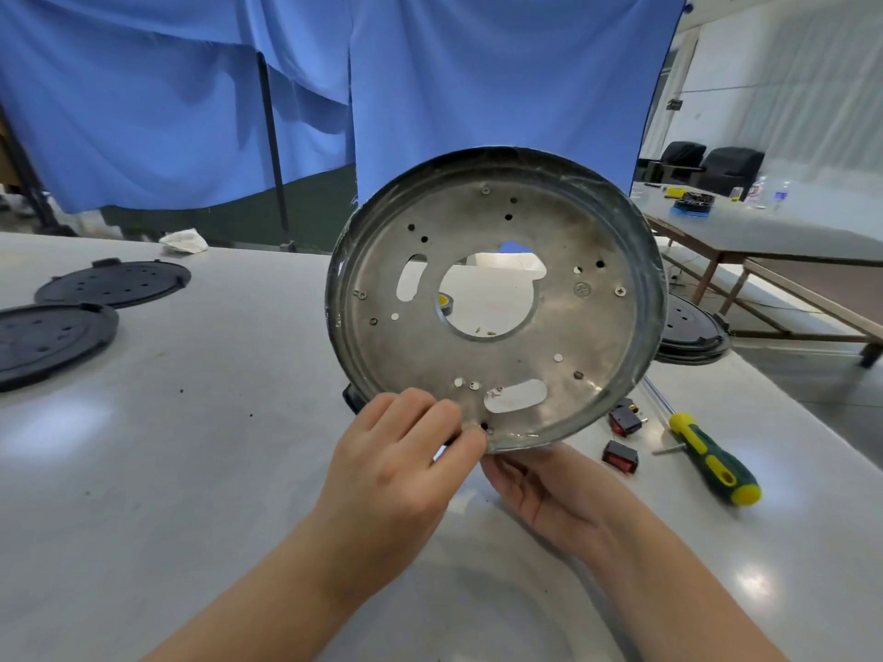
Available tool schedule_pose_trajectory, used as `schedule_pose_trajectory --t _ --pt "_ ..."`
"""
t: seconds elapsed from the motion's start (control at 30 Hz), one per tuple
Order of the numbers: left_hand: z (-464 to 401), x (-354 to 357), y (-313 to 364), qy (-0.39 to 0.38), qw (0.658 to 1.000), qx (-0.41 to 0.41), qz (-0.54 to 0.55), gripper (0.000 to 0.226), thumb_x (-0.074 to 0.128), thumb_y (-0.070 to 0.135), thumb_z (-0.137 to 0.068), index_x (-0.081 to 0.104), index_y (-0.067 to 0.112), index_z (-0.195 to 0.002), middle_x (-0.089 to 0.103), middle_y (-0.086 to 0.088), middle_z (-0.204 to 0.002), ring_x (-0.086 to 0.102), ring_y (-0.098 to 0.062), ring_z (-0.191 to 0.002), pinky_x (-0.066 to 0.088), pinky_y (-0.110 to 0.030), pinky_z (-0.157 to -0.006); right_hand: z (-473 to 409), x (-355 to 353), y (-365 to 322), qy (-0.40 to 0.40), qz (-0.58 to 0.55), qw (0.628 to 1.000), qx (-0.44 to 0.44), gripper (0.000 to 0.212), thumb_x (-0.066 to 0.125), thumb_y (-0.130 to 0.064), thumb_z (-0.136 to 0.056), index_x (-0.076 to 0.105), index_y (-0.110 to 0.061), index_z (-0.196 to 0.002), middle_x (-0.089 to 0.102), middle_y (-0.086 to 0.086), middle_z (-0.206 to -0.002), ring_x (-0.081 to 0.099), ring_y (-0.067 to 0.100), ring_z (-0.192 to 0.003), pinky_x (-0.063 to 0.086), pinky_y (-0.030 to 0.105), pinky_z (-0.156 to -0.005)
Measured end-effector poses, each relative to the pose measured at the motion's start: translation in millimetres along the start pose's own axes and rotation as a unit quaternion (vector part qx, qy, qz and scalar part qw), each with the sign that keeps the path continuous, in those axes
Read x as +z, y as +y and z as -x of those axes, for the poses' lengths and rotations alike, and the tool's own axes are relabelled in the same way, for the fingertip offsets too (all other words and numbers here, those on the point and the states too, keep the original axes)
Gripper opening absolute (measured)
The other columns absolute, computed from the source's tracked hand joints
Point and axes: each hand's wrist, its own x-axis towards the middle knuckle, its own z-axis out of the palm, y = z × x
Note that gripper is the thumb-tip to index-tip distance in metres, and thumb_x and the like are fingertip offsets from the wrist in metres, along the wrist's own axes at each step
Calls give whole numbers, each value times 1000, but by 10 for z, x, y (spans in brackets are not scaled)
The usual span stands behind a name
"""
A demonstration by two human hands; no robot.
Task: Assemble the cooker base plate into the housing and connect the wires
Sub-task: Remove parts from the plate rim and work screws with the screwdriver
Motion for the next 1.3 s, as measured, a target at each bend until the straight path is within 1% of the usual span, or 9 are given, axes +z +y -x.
schedule_pose_trajectory --t 0.37,0.53,0.67,0.83,0.97,1.07,1.17,1.23,1.3 --pt "16 8 -21 -4 1000 3 2 22 55 -11 -82 68 4 -71 51 -7 -65 48 -27 -60 37 -35 -54 57 45 -28 -55 -46 997 23 24 53 9 -84 75 -1 -84 71 10 -90 69 16 -79 56 26 -72" --pt "29 24 -53 -34 999 0 -4 26 50 -12 -80 64 7 -68 52 -6 -67 46 -26 -61 35 -34 -55 54 10 -48 -14 -62 997 53 24 44 5 -86 66 8 -94 68 21 -105 68 29 -90 58 39 -83" --pt "16 24 -84 -80 997 1 3 23 55 -12 -71 61 9 -66 53 -4 -68 48 -26 -61 37 -32 -55 109 22 -60 9 -29 994 109 37 40 8 -76 70 10 -99 63 24 -114 63 34 -102 53 43 -91" --pt "-26 -33 -74 -131 991 7 18 22 61 -10 -62 57 11 -63 50 -4 -65 47 -25 -57 35 -31 -52 258 32 -33 -26 -46 987 154 51 45 19 -53 68 14 -99 59 29 -124 57 37 -117 39 44 -106" --pt "-63 -169 -5 -154 987 19 29 25 64 -10 -57 56 12 -63 49 -2 -65 46 -24 -57 37 -32 -49 430 33 47 -82 -62 986 134 60 62 25 -45 66 16 -104 61 30 -119 62 38 -110 43 45 -105" --pt "-90 -304 36 -161 986 37 24 21 58 -5 -62 53 15 -63 47 -1 -66 42 -23 -58 33 -32 -50 570 38 107 -113 -34 987 113 70 82 13 -40 66 13 -108 64 27 -114 65 35 -103 49 43 -97" --pt "-111 -369 31 -166 985 41 24 25 67 -5 -57 53 15 -64 48 -1 -67 43 -23 -58 34 -31 -51 615 69 118 -116 -54 985 120 73 92 -3 -41 66 12 -108 62 27 -114 65 36 -105 51 45 -94" --pt "-115 -347 22 -172 984 33 24 29 76 -3 -55 54 14 -64 50 -1 -67 46 -22 -58 34 -29 -53 600 93 94 -98 -69 984 133 80 94 -12 -38 66 11 -108 62 27 -115 64 36 -106 50 45 -95" --pt "-110 -288 25 -171 985 26 18 28 81 3 -58 57 15 -66 51 0 -67 47 -22 -59 33 -28 -54 576 115 57 -81 -65 984 143 73 90 -16 -47 65 10 -110 62 25 -114 62 35 -108 47 43 -98"
